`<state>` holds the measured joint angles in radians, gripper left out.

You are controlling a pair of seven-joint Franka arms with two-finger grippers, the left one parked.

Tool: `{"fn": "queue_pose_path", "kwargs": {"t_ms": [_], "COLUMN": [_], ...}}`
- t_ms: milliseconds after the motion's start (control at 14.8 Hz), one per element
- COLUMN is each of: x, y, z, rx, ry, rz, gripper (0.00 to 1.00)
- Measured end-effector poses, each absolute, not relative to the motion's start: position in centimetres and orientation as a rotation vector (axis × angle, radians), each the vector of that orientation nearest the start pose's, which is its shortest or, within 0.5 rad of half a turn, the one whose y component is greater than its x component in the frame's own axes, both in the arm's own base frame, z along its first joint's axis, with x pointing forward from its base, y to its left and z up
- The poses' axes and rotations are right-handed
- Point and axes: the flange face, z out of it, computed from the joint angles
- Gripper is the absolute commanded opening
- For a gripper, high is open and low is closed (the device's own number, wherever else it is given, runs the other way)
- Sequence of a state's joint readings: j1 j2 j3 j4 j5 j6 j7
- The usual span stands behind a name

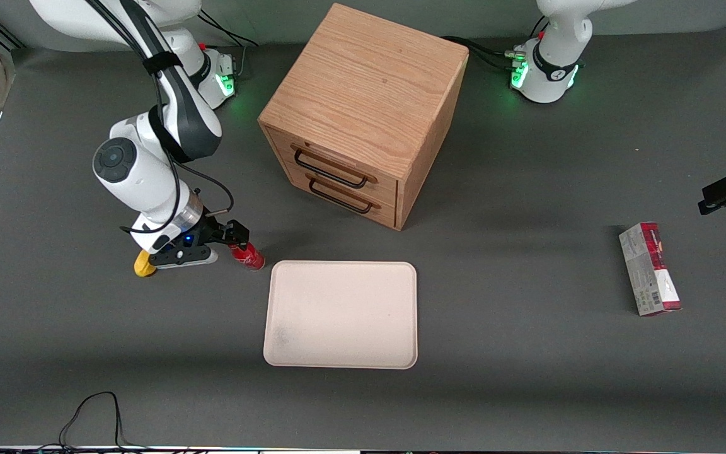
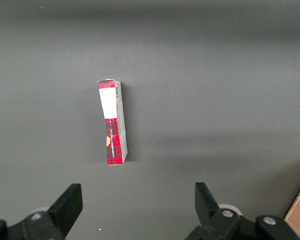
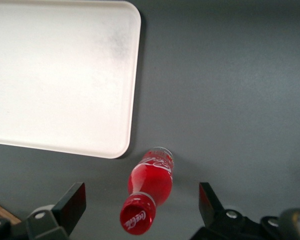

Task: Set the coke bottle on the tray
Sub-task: 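Close the right gripper around the red bottle's body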

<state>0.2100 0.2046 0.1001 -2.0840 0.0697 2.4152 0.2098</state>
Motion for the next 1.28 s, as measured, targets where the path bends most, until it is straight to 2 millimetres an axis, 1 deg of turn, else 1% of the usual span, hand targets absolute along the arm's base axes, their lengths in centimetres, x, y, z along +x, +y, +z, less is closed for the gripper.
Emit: {"fn": "queue_pose_path", "kwargs": {"t_ms": [67,202,270,404,539,674,742,809,876,1281], "x": [56.1,55.9,55.8,55.7,55.6,55.6,55.6,55.5,55.6,55.8], "y": [17.9,17.8,17.8,17.8,17.7,17.9,18.0,18.2,18.3,18.3], "z": [33.7,33.0,32.8,32.5,32.3,31.9,31.6,31.3,31.3,31.6], "rx": [-3.039,-3.042,-3.044,-3.045,-3.047,-3.046,-3.045,-3.044,-3.048,-3.046], "ry": [-0.072,-0.072,-0.072,-0.071,-0.071,-0.074,-0.077,-0.082,-0.091,-0.091], "rz": [-0.150,-0.131,-0.124,-0.117,-0.109,-0.107,-0.107,-0.105,-0.109,-0.121], "gripper": [0.99,0.92,0.91,0.81,0.60,0.37,0.23,0.05,0.00,0.00]}}
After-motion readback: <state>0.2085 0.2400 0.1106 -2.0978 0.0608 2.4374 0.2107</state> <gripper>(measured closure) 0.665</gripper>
